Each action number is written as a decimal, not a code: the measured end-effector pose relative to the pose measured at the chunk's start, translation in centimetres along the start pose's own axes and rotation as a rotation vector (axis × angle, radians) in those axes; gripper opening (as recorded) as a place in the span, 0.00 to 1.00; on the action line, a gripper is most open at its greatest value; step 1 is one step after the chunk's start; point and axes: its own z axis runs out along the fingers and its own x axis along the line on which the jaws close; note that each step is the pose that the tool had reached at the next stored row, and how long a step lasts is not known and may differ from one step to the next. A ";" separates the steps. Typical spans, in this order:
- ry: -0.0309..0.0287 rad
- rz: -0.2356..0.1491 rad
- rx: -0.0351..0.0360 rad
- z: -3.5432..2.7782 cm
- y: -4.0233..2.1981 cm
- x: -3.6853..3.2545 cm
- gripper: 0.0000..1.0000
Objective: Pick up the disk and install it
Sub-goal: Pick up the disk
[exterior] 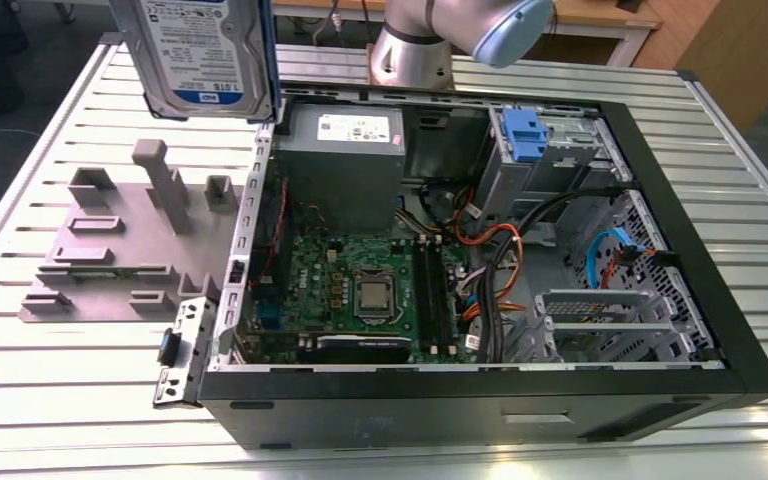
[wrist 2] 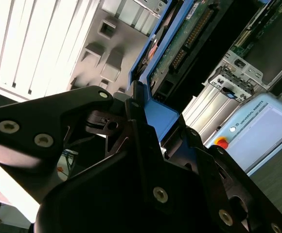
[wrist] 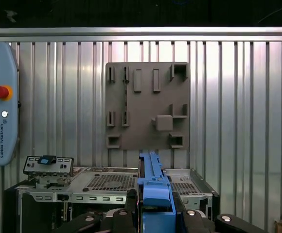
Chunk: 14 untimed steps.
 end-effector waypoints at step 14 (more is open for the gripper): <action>0.0001 0.000 -0.0001 0.02 -0.94 0.46 0.36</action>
